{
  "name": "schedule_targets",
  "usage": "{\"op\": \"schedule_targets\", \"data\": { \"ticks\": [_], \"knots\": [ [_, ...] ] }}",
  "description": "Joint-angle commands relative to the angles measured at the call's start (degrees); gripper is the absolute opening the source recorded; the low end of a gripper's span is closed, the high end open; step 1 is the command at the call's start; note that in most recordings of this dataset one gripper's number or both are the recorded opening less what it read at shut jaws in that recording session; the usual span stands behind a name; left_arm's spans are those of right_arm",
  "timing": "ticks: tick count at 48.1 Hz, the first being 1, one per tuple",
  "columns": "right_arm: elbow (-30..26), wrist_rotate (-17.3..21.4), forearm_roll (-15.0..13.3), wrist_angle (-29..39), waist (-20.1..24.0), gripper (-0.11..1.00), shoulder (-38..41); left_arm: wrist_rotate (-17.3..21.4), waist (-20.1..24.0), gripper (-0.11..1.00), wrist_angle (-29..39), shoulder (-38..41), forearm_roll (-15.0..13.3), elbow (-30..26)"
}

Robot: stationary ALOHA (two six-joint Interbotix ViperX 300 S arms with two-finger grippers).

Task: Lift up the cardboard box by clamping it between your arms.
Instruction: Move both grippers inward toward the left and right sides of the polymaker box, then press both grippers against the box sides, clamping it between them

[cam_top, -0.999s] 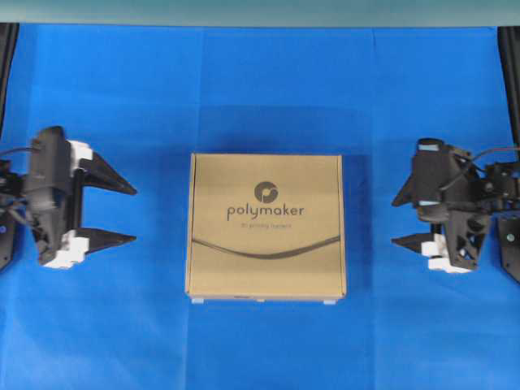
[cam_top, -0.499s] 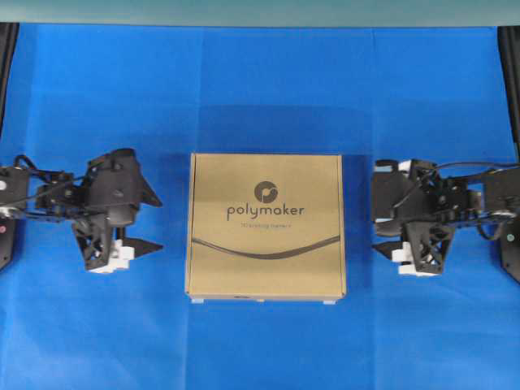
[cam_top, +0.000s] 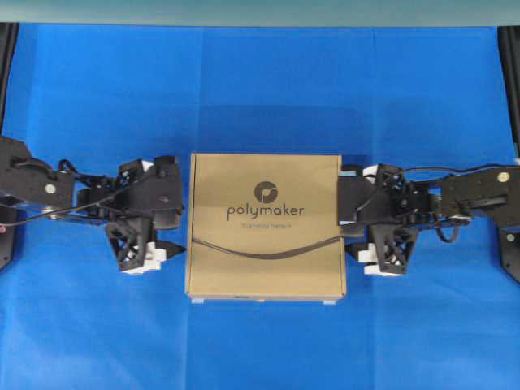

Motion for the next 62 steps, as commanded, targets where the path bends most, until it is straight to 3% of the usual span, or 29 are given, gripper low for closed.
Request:
{"op": "schedule_targets", "data": {
  "ticks": [1, 45, 62],
  "knots": [
    [-1.7, -0.4, -0.1, -0.5, -0.4, 1.0, 0.9, 0.1, 0.0, 0.88, -0.4, 1.1, 0.1, -1.7],
    [-5.1, 0.7, 0.3, -0.5, -0.1, 1.0, 0.3, 1.6, 0.4, 0.88, 4.7, 1.0, 0.2, -7.1],
    [-9.1, 0.4, 0.4, 10.6, 0.4, 1.0, -5.7, 1.8, 0.8, 0.88, 10.2, -3.6, 0.3, -8.7]
  ]
}}
